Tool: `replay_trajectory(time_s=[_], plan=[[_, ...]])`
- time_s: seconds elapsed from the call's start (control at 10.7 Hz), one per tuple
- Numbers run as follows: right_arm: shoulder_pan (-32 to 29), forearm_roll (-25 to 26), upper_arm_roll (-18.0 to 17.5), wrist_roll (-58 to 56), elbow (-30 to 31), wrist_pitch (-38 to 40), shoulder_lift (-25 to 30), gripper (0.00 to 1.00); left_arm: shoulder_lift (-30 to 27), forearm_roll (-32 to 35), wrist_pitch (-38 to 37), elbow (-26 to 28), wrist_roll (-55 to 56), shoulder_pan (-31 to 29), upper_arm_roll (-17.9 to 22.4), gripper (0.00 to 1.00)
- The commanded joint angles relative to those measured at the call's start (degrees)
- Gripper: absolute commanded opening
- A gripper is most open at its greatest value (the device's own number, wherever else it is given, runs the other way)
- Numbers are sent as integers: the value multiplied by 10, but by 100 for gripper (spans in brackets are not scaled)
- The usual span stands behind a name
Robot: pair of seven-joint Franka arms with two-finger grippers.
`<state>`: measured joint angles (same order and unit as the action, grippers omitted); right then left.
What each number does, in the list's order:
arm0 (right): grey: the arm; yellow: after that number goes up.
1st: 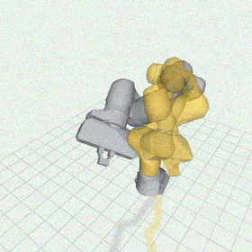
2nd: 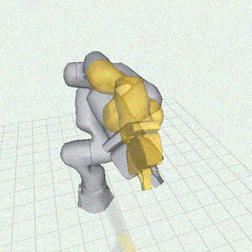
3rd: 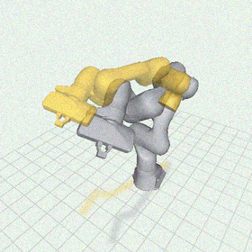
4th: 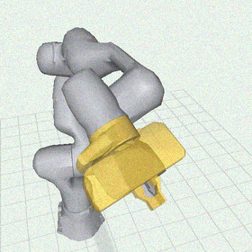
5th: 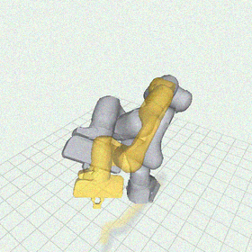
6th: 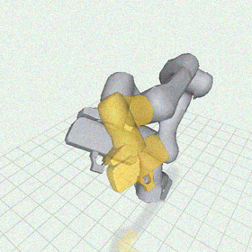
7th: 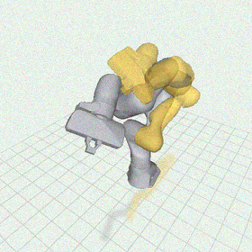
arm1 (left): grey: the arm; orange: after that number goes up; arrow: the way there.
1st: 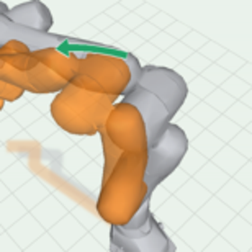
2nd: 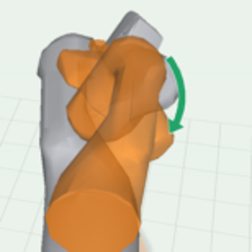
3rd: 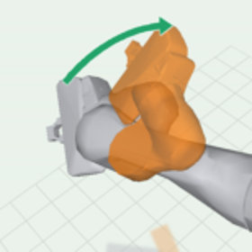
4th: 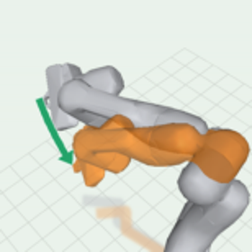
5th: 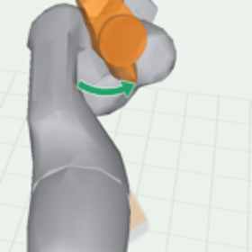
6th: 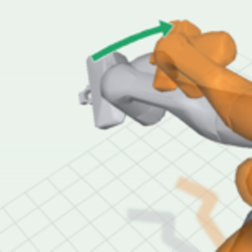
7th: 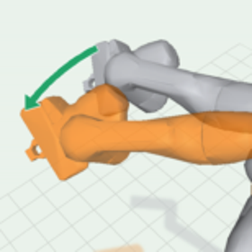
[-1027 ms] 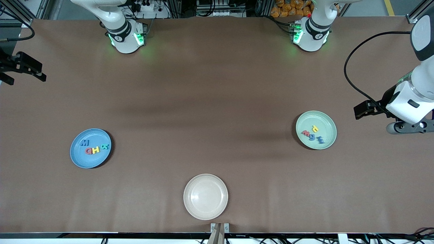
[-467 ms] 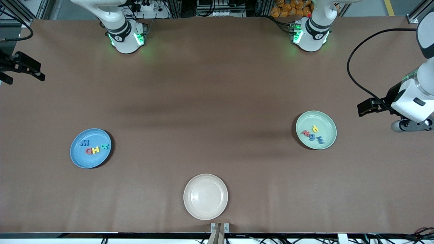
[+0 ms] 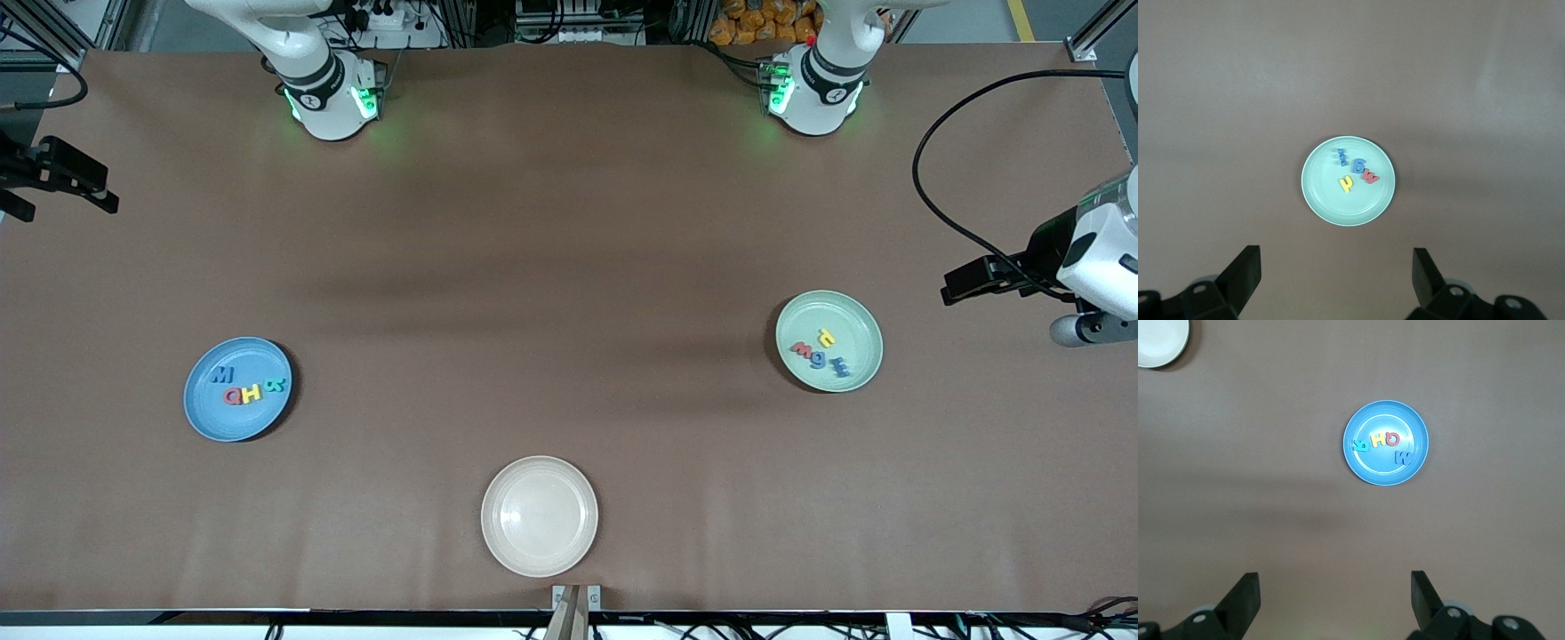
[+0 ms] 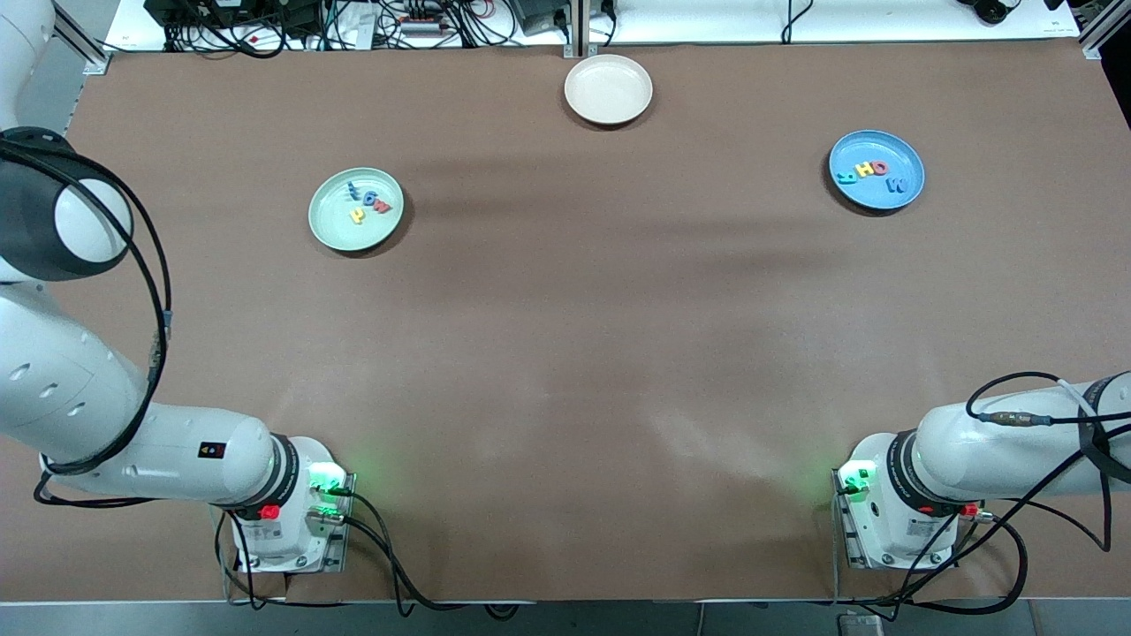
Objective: Sort uppercase to blue plate, lowercase to green plate
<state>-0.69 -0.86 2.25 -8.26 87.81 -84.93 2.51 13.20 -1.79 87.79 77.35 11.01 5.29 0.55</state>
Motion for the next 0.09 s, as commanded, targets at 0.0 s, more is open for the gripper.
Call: replay_trajectory(time_s=[0.0], plan=[[-6, 2, -6, 8, 3, -2, 6, 100, -5, -13, -10, -4, 8, 10, 9, 100]])
